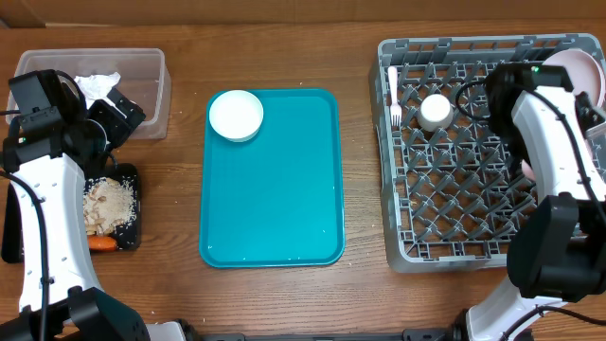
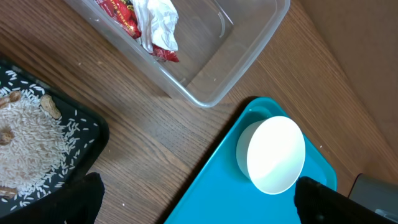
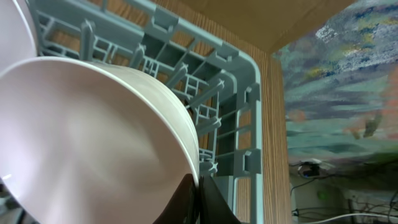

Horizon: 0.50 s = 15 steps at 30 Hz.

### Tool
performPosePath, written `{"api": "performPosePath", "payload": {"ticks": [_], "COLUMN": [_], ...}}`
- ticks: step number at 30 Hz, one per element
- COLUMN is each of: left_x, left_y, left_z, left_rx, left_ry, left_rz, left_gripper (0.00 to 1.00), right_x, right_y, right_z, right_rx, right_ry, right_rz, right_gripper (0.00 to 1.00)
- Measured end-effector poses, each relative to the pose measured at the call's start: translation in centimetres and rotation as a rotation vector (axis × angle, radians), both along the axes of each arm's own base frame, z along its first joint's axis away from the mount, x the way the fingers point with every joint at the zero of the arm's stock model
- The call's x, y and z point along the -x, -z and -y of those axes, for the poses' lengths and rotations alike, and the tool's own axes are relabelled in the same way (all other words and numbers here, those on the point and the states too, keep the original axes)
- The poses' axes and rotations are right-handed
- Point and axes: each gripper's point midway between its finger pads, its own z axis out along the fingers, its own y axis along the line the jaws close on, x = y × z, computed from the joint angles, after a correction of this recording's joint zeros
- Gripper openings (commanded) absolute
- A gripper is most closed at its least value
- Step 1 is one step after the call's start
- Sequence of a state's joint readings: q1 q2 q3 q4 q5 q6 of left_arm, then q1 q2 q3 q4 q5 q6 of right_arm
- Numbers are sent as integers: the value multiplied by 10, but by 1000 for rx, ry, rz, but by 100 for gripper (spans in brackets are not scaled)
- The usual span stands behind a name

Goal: Sort waste into correct bins and load items into the dishwasher rack

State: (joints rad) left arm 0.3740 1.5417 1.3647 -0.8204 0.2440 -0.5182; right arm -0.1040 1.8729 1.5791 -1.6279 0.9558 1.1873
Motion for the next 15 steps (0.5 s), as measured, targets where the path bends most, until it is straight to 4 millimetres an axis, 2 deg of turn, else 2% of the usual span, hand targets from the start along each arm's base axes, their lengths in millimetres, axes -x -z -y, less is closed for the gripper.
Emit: {"api": "performPosePath", "payload": {"ticks": [3, 15], "left_x": [0, 0], "left_y": [0, 0], "left_z": [0, 0], "left_rx": [0, 0], "left_ry": [0, 0], "left_rz": [0, 0], "left_gripper": [100, 100], "right_x": [6, 4], "right_y": [13, 17], "right_z": [0, -3], "right_rx": [5, 0], "right_ry": [3, -4], "right_rz": [-24, -18], "right_gripper": [4, 9]}}
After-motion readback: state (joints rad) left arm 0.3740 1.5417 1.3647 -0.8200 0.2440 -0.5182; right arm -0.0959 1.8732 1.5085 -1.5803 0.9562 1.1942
